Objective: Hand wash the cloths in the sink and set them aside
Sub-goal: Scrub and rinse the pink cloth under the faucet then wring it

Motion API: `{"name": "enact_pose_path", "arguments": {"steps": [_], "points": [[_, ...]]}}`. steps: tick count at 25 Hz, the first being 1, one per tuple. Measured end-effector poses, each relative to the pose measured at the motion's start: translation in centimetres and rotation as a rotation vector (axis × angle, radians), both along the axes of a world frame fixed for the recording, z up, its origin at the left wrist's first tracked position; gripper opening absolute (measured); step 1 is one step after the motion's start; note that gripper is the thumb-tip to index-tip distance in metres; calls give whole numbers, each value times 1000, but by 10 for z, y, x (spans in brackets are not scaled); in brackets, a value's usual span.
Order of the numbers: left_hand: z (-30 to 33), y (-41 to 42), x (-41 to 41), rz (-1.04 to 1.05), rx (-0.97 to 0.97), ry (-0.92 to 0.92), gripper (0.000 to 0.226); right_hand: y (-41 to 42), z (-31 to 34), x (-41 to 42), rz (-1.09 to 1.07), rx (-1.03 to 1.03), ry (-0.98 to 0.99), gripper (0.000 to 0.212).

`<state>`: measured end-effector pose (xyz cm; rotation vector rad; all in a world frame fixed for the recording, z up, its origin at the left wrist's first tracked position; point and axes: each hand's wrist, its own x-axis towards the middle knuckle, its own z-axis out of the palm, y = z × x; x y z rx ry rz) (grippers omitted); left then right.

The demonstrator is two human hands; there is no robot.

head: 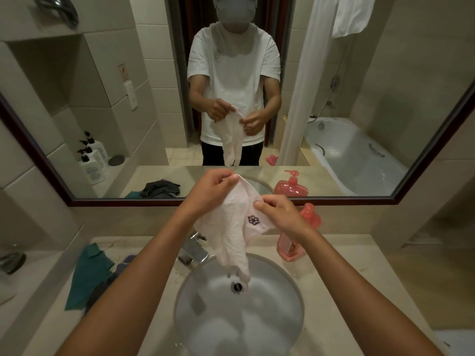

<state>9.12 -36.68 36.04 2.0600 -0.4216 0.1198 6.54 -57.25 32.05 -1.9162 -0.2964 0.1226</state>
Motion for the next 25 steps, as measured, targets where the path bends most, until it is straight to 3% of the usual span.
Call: {"name": "enact_pose_path", "arguments": {"steps": [6, 8, 10, 14, 16, 19, 22, 25], "points": [[-28, 19, -2, -92, 49, 178, 30, -21, 22, 1, -64, 253, 90, 31], [-37, 22, -2, -137, 96, 223, 44, -22, 30, 4, -112, 329, 108, 28], [-44, 27, -4, -182, 46, 272, 50, -27, 37, 5, -173, 457, 136, 22], [-49, 36, -9, -148, -140, 268, 35, -42, 47, 9, -258, 571, 108, 22], [-48, 42, -3, -66, -308, 272, 25, -49, 46, 9, -362, 506, 80, 21], [-41, 47, 6, 81, -470, 256, 10, -61, 33, 9, -450, 151, -59, 32], [-32, 48, 10, 249, -411, 120, 6, -66, 23, 14, -456, -89, -87, 49], [-22, 51, 12, 343, -198, -84, 11, -69, 20, 20, -478, -221, -121, 59]]}}
